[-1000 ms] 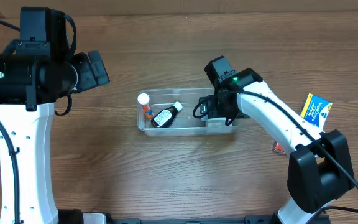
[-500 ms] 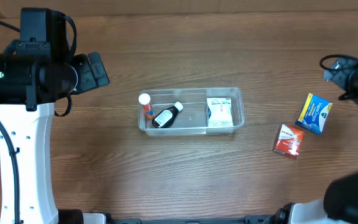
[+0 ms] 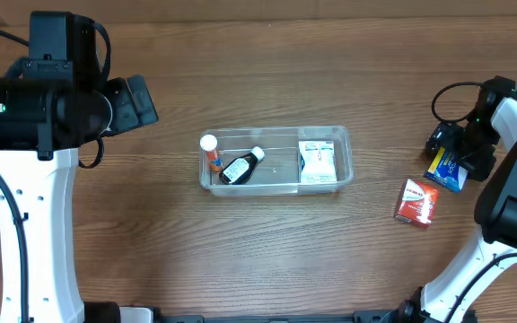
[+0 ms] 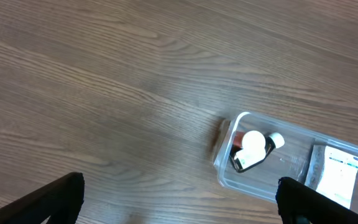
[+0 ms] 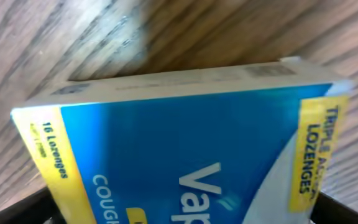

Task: Pack container
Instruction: 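Grasp the blue-and-yellow lozenge box with the right gripper, then lower the lozenge box into the container's middle and release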

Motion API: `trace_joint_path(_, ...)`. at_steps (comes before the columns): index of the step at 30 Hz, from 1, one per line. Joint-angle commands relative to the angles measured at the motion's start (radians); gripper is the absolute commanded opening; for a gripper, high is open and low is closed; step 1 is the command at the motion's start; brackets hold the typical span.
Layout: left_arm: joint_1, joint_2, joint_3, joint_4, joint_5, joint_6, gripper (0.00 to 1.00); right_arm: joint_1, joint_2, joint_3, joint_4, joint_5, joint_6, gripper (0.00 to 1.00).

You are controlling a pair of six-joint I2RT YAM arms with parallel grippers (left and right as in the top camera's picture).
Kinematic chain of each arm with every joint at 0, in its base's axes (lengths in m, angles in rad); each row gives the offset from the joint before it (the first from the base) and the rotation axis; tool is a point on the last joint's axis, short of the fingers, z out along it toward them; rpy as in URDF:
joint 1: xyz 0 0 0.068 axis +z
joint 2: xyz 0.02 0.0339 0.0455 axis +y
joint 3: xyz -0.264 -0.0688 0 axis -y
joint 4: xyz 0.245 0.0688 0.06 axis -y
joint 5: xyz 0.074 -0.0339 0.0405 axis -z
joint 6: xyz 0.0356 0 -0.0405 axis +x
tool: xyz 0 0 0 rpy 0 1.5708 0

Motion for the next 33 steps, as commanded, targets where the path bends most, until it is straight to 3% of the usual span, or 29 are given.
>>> trace_joint_path(1,0.004,0.007,-0.003,-0.004,0.002,0.015,1.0,-0.001,0.019,-0.005,-0.01,-0.034,-0.006,0.83)
trace_joint_path(5,0.004,0.007,-0.003,-0.01,0.002,0.015,1.0,0.012,-0.034,0.069,-0.081,-0.095,-0.006,0.83)
trace_joint_path(9,0.004,0.007,-0.003,-0.013,0.001,0.024,1.0,0.101,-0.254,0.162,-0.175,-0.112,-0.018,0.83)
trace_joint_path(13,0.004,0.007,-0.003,-0.014,0.002,0.023,1.0,0.372,-0.594,0.162,-0.251,-0.109,-0.008,0.83)
trace_joint_path(16,0.004,0.007,-0.003,-0.014,0.002,0.024,1.0,0.644,-0.703,0.162,-0.23,-0.1,0.077,0.83)
trace_joint_path(22,0.004,0.007,-0.003,-0.029,0.001,0.024,1.0,0.933,-0.515,0.105,-0.109,-0.063,0.203,0.83)
trace_joint_path(28,0.004,0.007,-0.003,-0.032,0.001,0.024,1.0,0.971,-0.279,0.106,-0.035,-0.063,0.251,0.83)
trace_joint_path(33,0.004,0.007,-0.003,-0.032,0.001,0.024,1.0,0.971,-0.211,0.105,-0.022,-0.063,0.256,0.83)
